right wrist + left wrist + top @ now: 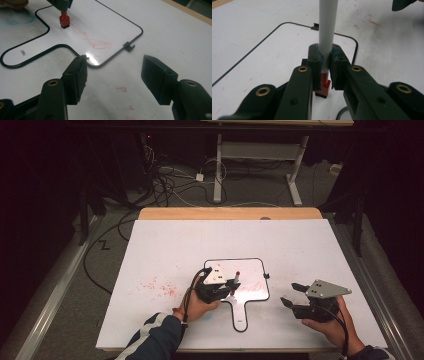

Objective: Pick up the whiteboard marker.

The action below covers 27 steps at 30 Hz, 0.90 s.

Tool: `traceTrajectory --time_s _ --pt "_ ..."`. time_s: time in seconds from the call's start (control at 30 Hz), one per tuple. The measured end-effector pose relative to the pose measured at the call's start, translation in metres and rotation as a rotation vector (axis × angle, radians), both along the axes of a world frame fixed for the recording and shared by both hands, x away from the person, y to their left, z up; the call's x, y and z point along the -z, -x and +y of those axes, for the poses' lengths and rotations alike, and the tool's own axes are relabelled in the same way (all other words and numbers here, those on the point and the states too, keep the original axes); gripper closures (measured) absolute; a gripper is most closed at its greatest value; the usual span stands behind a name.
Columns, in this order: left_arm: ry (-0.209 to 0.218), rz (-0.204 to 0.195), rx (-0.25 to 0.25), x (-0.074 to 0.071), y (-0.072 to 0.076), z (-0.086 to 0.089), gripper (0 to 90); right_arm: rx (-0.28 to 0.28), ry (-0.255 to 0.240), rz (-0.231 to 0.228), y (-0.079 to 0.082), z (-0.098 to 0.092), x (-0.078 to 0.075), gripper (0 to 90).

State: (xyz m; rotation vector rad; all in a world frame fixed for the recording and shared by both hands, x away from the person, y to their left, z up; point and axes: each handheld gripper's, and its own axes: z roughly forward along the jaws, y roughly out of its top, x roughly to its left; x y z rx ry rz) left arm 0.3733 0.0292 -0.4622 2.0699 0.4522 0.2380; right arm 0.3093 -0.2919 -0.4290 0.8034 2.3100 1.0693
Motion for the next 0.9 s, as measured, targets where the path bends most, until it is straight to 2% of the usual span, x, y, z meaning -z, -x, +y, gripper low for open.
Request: traceTrajectory --time_s 0.13,0.3,0.37,0.53,0.7,0.9 --pt "-0.017 0.0 0.029 -0.003 -0.008 -0.023 78.8 -0.002 -0.001 0.004 -0.001 0.001 0.0 38.4" --pt "-0.037 -0.007 0.087 -0.006 -0.013 -0.06 78.8 -0.006 0.003 0.006 -0.001 0.0 0.001 38.4" --pt "-0.043 -0.011 0.099 -0.007 -0.016 -0.074 78.8 -0.003 0.0 0.006 -0.001 -0.002 0.001 38.4" --pt "-0.043 -0.013 0.108 -0.008 -0.022 -0.095 78.7 0.006 -0.002 0.0 -0.001 -0.006 0.001 38.5" --pt "-0.053 -0.016 0.105 -0.008 -0.024 -0.098 78.8 0.012 -0.007 -0.004 -0.001 -0.009 -0.001 38.5" --pt "-0.074 -0.005 0.073 -0.011 -0.025 -0.084 78.8 0.013 -0.007 -0.005 -0.001 -0.008 -0.001 38.6"
